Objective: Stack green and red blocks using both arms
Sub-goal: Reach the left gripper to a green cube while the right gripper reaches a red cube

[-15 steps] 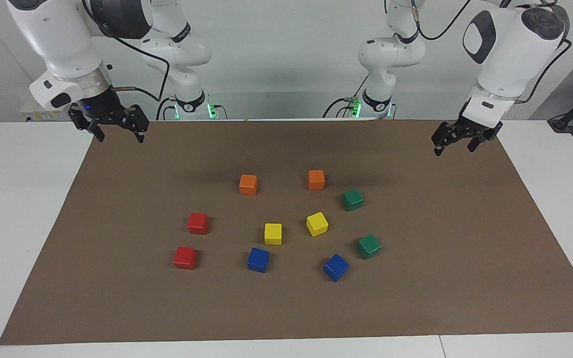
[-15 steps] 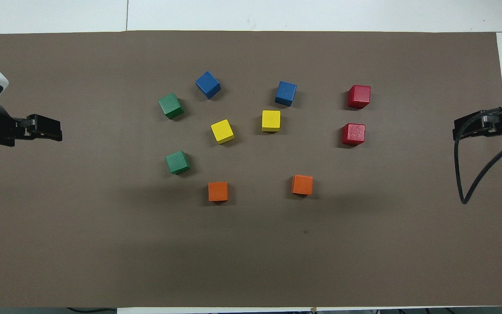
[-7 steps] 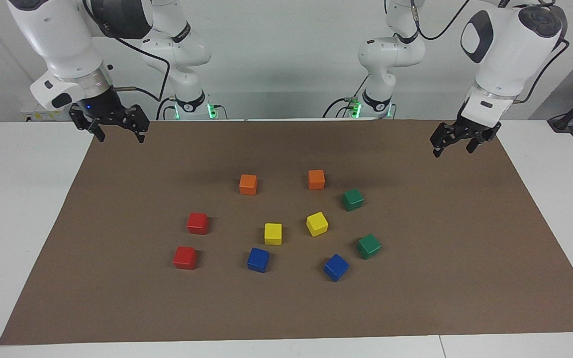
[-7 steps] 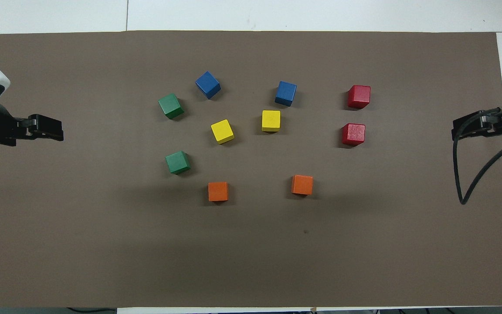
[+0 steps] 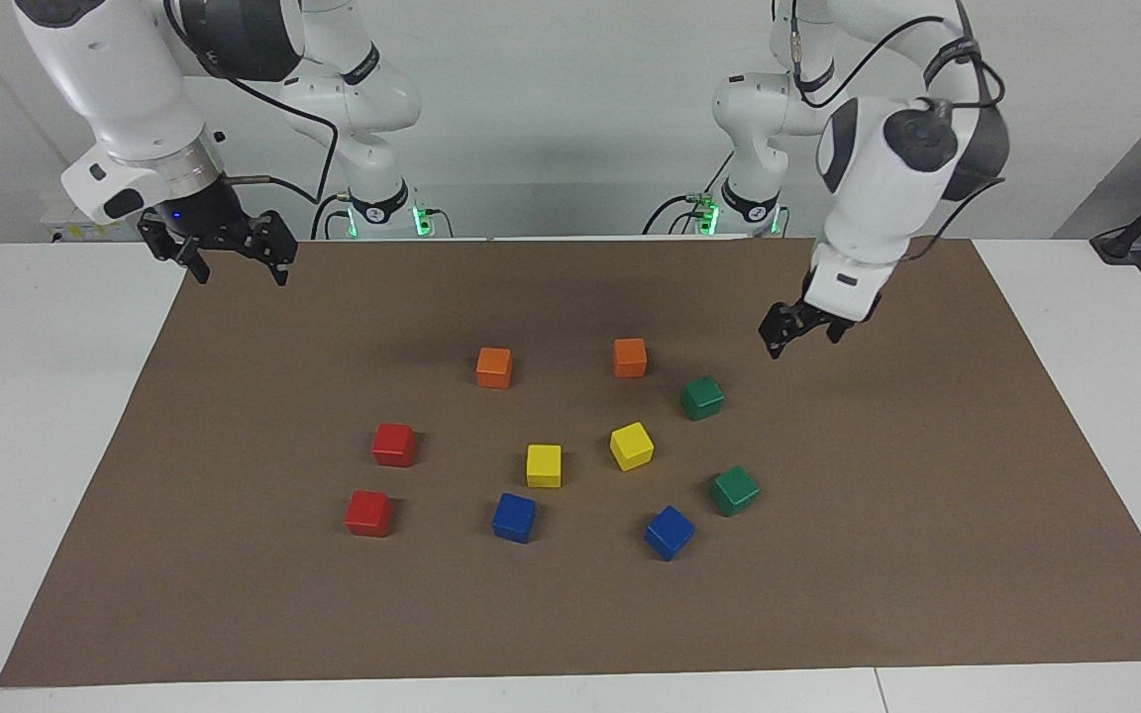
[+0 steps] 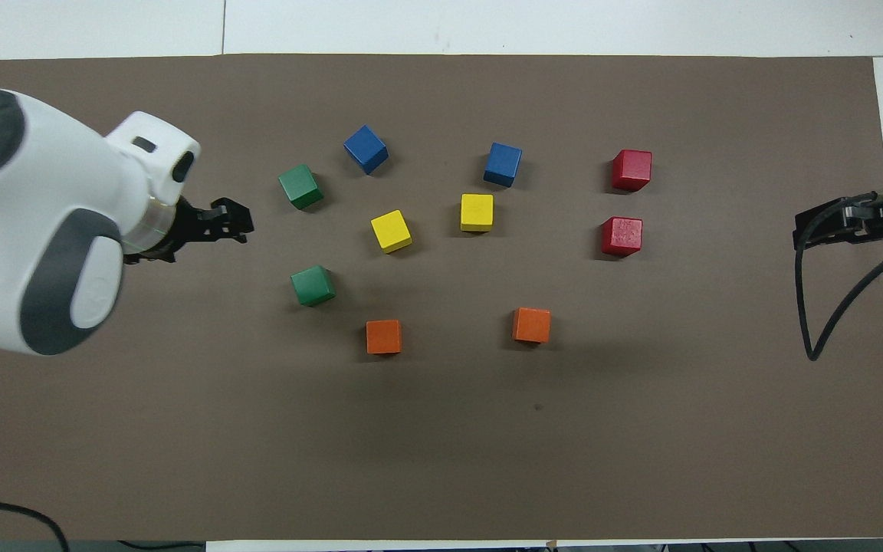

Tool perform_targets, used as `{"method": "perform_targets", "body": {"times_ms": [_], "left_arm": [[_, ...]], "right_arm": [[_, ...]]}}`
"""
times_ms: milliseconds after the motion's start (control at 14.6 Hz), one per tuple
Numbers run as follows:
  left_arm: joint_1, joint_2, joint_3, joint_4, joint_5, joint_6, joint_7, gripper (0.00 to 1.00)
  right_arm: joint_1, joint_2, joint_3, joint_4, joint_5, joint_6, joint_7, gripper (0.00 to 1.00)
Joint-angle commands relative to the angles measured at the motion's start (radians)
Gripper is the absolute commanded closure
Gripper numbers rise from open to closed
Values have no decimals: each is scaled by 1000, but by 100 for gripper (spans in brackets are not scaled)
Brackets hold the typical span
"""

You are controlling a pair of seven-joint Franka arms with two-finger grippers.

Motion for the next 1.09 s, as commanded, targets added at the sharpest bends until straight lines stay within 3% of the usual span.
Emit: {"method": "perform_targets", "body": {"times_ms": [0,205,547,753,1026], "left_arm": [[-62,7,14,-124,-8,158,-85,0],[-114,93,17,-121,-5,228,-141,0],[-139,171,19,-120,51,297,-211,0],[-131,179,17,-126,81,311,-199,0],[-137,173,14,-155,81,324,-217,0]], "right_arm": [[63,-57,15,-229,-9,214,141,0],[127,45,15,-288,-10,362,316,0],[141,180,17,-290,23,534,352,0],[140,239,17,-311,25,644,352,0],[143,296,17,-316,31,701,356,0]]}}
